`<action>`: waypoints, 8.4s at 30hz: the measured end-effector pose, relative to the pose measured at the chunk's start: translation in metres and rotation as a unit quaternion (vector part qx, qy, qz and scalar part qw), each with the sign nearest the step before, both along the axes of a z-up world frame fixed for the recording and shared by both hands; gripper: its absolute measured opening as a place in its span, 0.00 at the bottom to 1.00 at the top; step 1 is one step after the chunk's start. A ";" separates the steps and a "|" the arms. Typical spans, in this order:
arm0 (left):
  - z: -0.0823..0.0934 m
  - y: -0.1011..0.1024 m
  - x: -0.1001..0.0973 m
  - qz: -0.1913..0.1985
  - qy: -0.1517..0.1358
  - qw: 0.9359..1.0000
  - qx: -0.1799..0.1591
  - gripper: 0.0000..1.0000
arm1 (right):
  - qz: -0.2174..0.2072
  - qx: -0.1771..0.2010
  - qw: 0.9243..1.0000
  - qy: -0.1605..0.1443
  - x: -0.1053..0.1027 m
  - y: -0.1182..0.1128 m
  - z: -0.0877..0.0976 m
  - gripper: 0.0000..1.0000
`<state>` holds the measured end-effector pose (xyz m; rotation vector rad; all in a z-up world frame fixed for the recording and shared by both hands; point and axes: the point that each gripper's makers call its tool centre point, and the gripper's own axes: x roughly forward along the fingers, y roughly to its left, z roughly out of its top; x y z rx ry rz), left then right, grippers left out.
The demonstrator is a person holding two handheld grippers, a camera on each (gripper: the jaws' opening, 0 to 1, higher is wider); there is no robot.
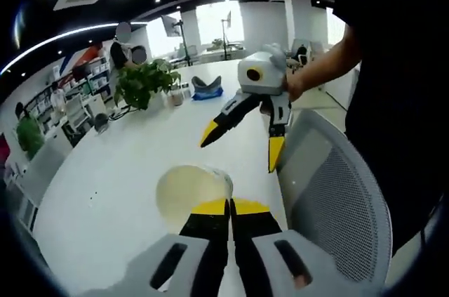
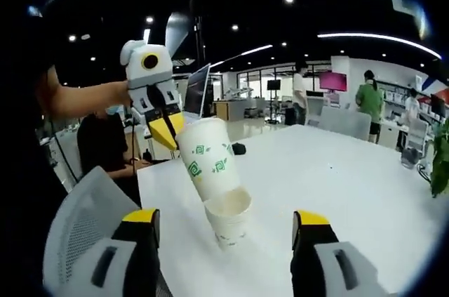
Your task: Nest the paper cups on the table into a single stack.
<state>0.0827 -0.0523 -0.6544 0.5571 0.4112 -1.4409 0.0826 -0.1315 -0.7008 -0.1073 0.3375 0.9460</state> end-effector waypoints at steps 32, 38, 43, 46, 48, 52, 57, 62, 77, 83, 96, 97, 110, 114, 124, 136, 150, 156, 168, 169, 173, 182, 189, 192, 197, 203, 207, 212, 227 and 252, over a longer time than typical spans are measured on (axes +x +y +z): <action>-0.042 -0.004 0.016 -0.056 -0.024 0.988 0.145 0.00 | -0.080 -0.006 0.997 0.012 -0.010 -0.019 -0.022 0.92; -0.054 -0.008 0.016 -0.072 -0.021 0.984 0.162 0.00 | -0.084 -0.004 0.996 0.017 -0.012 -0.017 -0.026 0.91; -0.061 -0.012 0.018 -0.079 -0.012 0.983 0.165 0.00 | -0.085 -0.006 0.996 0.018 -0.012 -0.016 -0.027 0.91; -0.065 -0.016 0.017 -0.086 -0.006 0.982 0.168 0.00 | -0.086 -0.004 0.996 0.018 -0.012 -0.017 -0.028 0.90; -0.068 -0.017 0.015 -0.089 -0.001 0.981 0.171 0.00 | -0.086 -0.002 0.996 0.017 -0.013 -0.017 -0.028 0.90; -0.076 -0.021 0.015 -0.097 0.010 0.980 0.176 0.00 | -0.083 -0.003 0.996 0.016 -0.014 -0.016 -0.029 0.90; -0.084 -0.022 0.012 -0.112 0.024 0.976 0.187 0.00 | -0.075 -0.003 0.997 0.015 -0.015 -0.014 -0.030 0.90; -0.092 -0.023 0.010 -0.123 0.034 0.972 0.195 0.00 | -0.075 -0.006 0.997 0.015 -0.016 -0.014 -0.031 0.90; -0.109 -0.022 0.011 -0.137 0.044 0.968 0.206 0.00 | -0.069 -0.012 0.997 0.018 -0.017 -0.013 -0.036 0.88; -0.108 -0.021 0.009 -0.137 0.034 0.970 0.197 0.06 | -0.068 -0.014 0.997 0.018 -0.017 -0.012 -0.037 0.87; -0.076 -0.019 0.001 -0.068 0.043 0.992 0.100 0.18 | -0.061 -0.021 0.998 0.017 -0.019 -0.010 -0.039 0.87; -0.073 -0.017 0.003 -0.056 0.043 0.994 0.084 0.19 | -0.061 -0.022 0.998 0.017 -0.019 -0.009 -0.039 0.87; -0.060 0.012 0.017 0.064 0.036 0.997 -0.016 0.31 | -0.043 -0.024 0.999 0.021 -0.017 -0.004 -0.040 0.86; -0.064 0.019 0.023 0.100 0.026 0.994 -0.035 0.38 | -0.038 -0.025 0.999 0.015 -0.009 -0.001 -0.039 0.86; -0.095 0.025 0.031 0.180 0.021 0.982 -0.060 0.50 | -0.026 -0.013 1.000 -0.011 0.010 0.012 -0.038 0.85; -0.123 0.013 0.038 0.205 0.029 0.977 -0.054 0.51 | -0.015 -0.034 0.999 -0.012 0.024 0.020 -0.053 0.75; -0.146 -0.004 0.050 0.198 0.038 0.978 -0.047 0.48 | 0.007 -0.031 0.999 -0.014 0.034 0.049 -0.063 0.64; -0.149 -0.012 0.047 0.179 0.051 0.981 -0.050 0.42 | 0.011 -0.033 0.999 -0.012 0.039 0.057 -0.072 0.59; -0.152 -0.016 0.052 0.157 0.045 0.985 -0.053 0.37 | 0.009 -0.021 1.000 0.001 0.045 0.065 -0.073 0.46; -0.151 -0.017 0.052 0.156 0.041 0.985 -0.052 0.37 | 0.009 -0.021 1.000 0.002 0.044 0.065 -0.073 0.46; -0.147 -0.018 0.054 0.153 0.027 0.987 -0.043 0.36 | 0.010 -0.023 1.000 -0.003 0.046 0.064 -0.071 0.46; -0.135 -0.019 0.074 0.153 0.019 0.987 -0.046 0.36 | 0.008 -0.021 1.000 -0.018 0.064 0.064 -0.058 0.46; -0.129 -0.023 0.093 0.154 0.010 0.987 -0.041 0.36 | 0.002 -0.019 0.999 -0.026 0.085 0.060 -0.051 0.46; -0.128 -0.025 0.103 0.155 0.008 0.987 -0.039 0.36 | -0.002 -0.016 1.000 -0.024 0.095 0.057 -0.052 0.46; -0.135 -0.023 0.119 0.154 0.007 0.987 -0.035 0.36 | -0.004 -0.016 1.000 -0.019 0.107 0.057 -0.054 0.46; -0.141 -0.017 0.132 0.158 0.014 0.987 -0.027 0.36 | -0.003 -0.019 1.000 -0.010 0.120 0.062 -0.061 0.46; -0.147 -0.018 0.136 0.159 0.021 0.987 -0.023 0.36 | -0.004 -0.022 1.000 -0.005 0.125 0.065 -0.065 0.46; -0.149 -0.017 0.137 0.159 0.025 0.987 -0.016 0.36 | -0.007 -0.021 1.000 0.006 0.131 0.065 -0.071 0.46; -0.154 -0.011 0.137 0.163 0.055 0.985 -0.028 0.36 | -0.025 -0.034 0.999 0.017 0.128 0.056 -0.074 0.56; -0.102 0.031 0.101 0.253 0.038 0.958 -0.132 0.53 | -0.056 -0.018 0.998 -0.012 0.079 0.015 -0.043 0.72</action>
